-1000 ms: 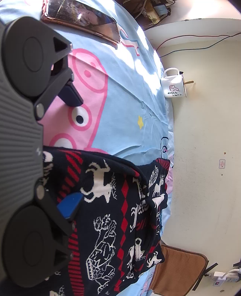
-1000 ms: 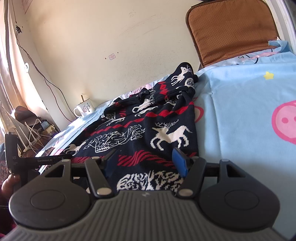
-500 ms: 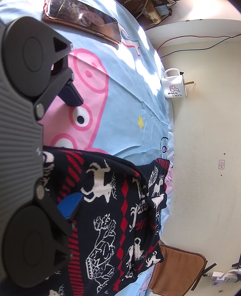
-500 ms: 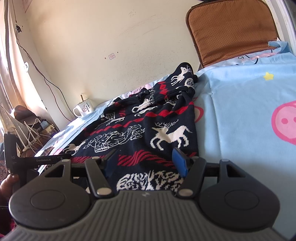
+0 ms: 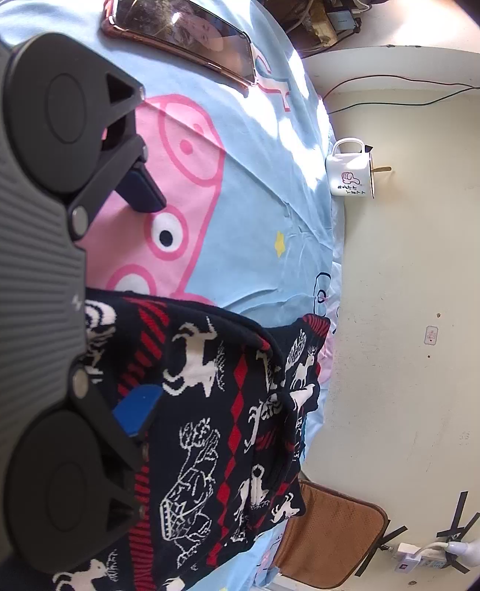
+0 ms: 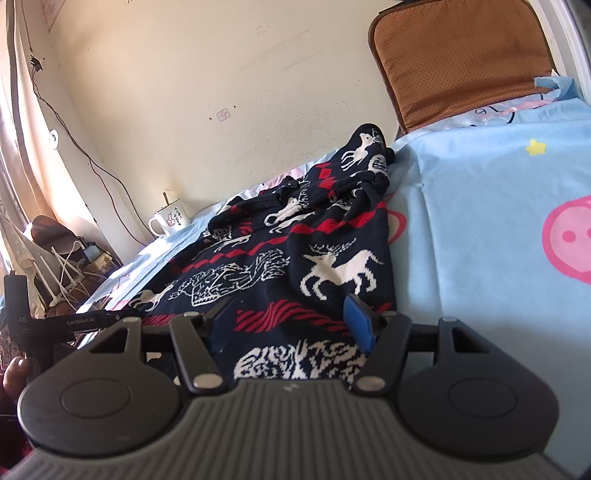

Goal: Fold small clothes

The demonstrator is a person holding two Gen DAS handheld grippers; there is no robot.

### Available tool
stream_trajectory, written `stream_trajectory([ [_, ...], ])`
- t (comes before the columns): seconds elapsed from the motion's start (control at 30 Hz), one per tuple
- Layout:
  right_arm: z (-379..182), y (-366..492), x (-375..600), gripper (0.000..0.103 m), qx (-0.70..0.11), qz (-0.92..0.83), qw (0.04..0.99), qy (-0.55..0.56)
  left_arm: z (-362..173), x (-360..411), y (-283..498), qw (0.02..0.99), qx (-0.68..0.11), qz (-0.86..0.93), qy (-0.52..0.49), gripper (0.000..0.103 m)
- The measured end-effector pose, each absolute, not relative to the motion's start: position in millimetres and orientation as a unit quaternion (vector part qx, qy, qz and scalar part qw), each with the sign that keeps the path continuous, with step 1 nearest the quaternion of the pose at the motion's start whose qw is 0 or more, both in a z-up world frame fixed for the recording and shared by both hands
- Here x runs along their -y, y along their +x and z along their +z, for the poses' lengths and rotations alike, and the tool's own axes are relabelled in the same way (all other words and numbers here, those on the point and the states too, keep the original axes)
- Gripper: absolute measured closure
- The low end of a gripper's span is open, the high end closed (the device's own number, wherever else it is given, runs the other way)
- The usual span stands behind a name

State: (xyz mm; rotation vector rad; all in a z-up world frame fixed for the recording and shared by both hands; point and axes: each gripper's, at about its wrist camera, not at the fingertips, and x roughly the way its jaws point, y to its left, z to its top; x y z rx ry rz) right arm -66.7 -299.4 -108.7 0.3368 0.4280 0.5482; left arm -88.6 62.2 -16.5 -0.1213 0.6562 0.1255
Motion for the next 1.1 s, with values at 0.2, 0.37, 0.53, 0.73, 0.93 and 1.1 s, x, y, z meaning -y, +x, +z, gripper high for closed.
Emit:
stream_trajectory([
  [0.2,-108.9,-66.3,299.4,0.036,-0.209,0.267,0.926,0.165,-17.2,-54.4,-88.8,0.939,-0.338,0.059,-0.024,0.000],
  [0.37,-108.6,-66.2,299.5,0.036,-0.209,0.267,0.926,0.164,-18.4,-54.1,-91.6,0.939,-0.338,0.056,-0.017,0.000],
  [0.53,-107.9,-66.5,296.8,0.036,-0.211,0.263,0.928,0.157,-18.5,-55.8,-92.8,0.940,-0.336,0.048,-0.015,0.000],
  [0.73,-101.5,-90.8,304.2,0.038,-0.207,0.220,0.947,0.113,-4.7,-80.0,-103.1,0.928,-0.368,0.015,-0.059,0.000],
  [0.93,-106.4,-112.1,346.6,0.038,-0.222,0.193,0.941,0.170,-0.6,-100.1,-144.1,0.912,-0.385,-0.042,-0.135,0.000],
  [1.1,-105.0,-118.6,338.3,0.048,-0.237,0.220,0.934,0.151,3.3,-90.3,-163.7,0.890,-0.414,-0.097,-0.163,0.001],
])
